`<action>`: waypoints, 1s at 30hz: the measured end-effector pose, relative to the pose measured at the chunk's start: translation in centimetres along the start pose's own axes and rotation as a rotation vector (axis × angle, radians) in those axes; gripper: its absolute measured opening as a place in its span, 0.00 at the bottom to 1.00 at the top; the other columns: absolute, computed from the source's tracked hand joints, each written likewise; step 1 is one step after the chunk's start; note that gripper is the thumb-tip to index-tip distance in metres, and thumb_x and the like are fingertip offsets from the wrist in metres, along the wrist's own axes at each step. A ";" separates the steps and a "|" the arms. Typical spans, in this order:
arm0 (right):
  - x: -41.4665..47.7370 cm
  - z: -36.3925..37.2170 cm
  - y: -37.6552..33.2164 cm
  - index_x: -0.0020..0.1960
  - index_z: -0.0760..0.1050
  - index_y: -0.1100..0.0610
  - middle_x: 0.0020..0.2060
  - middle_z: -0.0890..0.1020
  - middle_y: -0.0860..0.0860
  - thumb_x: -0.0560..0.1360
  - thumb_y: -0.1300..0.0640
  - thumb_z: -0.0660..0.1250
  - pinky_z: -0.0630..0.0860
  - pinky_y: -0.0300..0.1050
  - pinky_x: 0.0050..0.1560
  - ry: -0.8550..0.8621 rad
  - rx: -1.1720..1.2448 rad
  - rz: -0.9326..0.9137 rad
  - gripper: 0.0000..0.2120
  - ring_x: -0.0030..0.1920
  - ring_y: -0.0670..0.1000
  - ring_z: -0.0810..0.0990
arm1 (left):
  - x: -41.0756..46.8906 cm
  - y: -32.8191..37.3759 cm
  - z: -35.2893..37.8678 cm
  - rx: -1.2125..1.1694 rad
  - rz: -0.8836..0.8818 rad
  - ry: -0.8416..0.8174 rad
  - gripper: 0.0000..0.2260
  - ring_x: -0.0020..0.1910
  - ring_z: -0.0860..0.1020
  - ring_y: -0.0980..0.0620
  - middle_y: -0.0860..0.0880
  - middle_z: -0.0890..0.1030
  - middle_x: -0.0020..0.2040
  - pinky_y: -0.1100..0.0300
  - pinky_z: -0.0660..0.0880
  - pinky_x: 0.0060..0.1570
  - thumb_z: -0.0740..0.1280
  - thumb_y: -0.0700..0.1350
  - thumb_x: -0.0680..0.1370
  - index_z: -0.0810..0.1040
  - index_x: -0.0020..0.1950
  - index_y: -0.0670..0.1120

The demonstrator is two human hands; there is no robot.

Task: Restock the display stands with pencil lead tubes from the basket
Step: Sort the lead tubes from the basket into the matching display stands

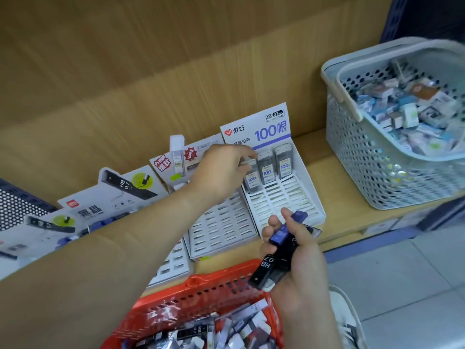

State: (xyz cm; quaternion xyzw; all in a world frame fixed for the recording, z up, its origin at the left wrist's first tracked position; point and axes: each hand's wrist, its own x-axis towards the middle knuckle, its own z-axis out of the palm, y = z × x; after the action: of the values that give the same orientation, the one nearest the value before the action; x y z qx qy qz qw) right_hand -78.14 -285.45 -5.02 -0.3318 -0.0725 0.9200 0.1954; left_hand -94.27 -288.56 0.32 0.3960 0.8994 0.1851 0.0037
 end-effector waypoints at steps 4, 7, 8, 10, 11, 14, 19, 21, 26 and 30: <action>-0.3 -0.3 -0.1 0.57 0.76 0.57 0.36 0.81 0.54 0.80 0.60 0.63 0.69 0.37 0.20 -0.010 0.001 -0.004 0.07 0.27 0.49 0.77 | 0.2 0.3 0.2 0.037 0.045 -0.044 0.12 0.51 0.79 0.51 0.50 0.83 0.52 0.63 0.72 0.51 0.67 0.44 0.77 0.80 0.60 0.51; -0.4 -0.3 -0.2 0.57 0.76 0.57 0.36 0.80 0.54 0.79 0.60 0.65 0.69 0.37 0.21 -0.019 -0.016 -0.011 0.08 0.27 0.49 0.76 | 0.5 0.2 0.4 0.053 0.028 -0.020 0.12 0.54 0.78 0.50 0.50 0.82 0.55 0.63 0.71 0.52 0.66 0.42 0.78 0.80 0.61 0.50; -0.4 -0.3 -0.2 0.57 0.76 0.57 0.36 0.80 0.54 0.79 0.60 0.65 0.70 0.37 0.21 -0.021 -0.013 -0.007 0.08 0.27 0.49 0.76 | 0.6 0.1 0.4 0.056 0.020 -0.007 0.12 0.55 0.78 0.49 0.49 0.82 0.56 0.61 0.72 0.54 0.66 0.42 0.78 0.80 0.61 0.50; -0.3 -0.4 -0.3 0.58 0.77 0.57 0.36 0.78 0.53 0.79 0.60 0.64 0.70 0.37 0.22 -0.025 0.009 0.007 0.08 0.27 0.49 0.75 | 0.8 0.0 0.5 0.085 0.017 0.008 0.12 0.55 0.78 0.47 0.48 0.82 0.56 0.58 0.74 0.55 0.65 0.41 0.78 0.80 0.60 0.49; -0.2 -0.4 -0.3 0.58 0.77 0.57 0.35 0.78 0.53 0.79 0.60 0.64 0.70 0.37 0.22 -0.030 0.018 0.013 0.08 0.27 0.49 0.75 | 0.9 -0.1 0.6 0.103 0.022 0.010 0.12 0.55 0.78 0.46 0.47 0.83 0.55 0.56 0.74 0.55 0.65 0.41 0.78 0.80 0.60 0.49; -0.1 -0.5 -0.2 0.57 0.77 0.56 0.32 0.75 0.52 0.79 0.60 0.63 0.69 0.37 0.21 -0.044 0.030 0.025 0.08 0.27 0.48 0.73 | 1.0 -0.1 0.2 0.145 0.054 -0.028 0.12 0.56 0.78 0.46 0.47 0.82 0.55 0.56 0.73 0.55 0.65 0.42 0.78 0.80 0.61 0.48; -0.3 -0.7 -0.2 0.58 0.76 0.57 0.31 0.72 0.51 0.80 0.61 0.63 0.69 0.37 0.22 -0.054 0.033 0.012 0.09 0.28 0.48 0.73 | 1.4 0.1 -0.2 0.225 0.103 -0.060 0.12 0.58 0.77 0.44 0.45 0.82 0.57 0.55 0.74 0.56 0.64 0.41 0.78 0.81 0.59 0.48; -0.3 -0.7 -0.1 0.59 0.76 0.56 0.32 0.73 0.53 0.80 0.62 0.61 0.71 0.38 0.23 -0.069 0.041 0.004 0.10 0.28 0.48 0.73 | 1.4 0.1 0.5 0.301 0.155 -0.119 0.09 0.51 0.78 0.42 0.44 0.81 0.48 0.52 0.75 0.49 0.63 0.39 0.77 0.82 0.51 0.46; -0.4 -0.5 -0.1 0.61 0.76 0.55 0.37 0.77 0.54 0.78 0.65 0.61 0.76 0.38 0.28 -0.131 0.124 0.035 0.14 0.32 0.49 0.76 | 1.8 -0.7 2.1 0.259 0.088 -0.030 0.10 0.49 0.76 0.43 0.46 0.76 0.48 0.55 0.73 0.47 0.64 0.37 0.77 0.82 0.54 0.45; -0.4 0.1 0.0 0.60 0.76 0.56 0.35 0.76 0.52 0.77 0.61 0.62 0.76 0.43 0.38 -0.145 0.229 0.029 0.13 0.33 0.50 0.76 | 0.6 -0.1 1.4 0.051 -0.087 0.118 0.11 0.49 0.77 0.45 0.45 0.79 0.49 0.53 0.74 0.49 0.66 0.37 0.75 0.79 0.56 0.45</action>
State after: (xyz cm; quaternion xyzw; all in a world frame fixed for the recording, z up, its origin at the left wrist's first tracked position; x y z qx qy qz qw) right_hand -77.93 -285.60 -4.75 -0.2409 0.0242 0.9466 0.2128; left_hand -94.53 -287.75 -0.92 0.3451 0.9188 0.1848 -0.0514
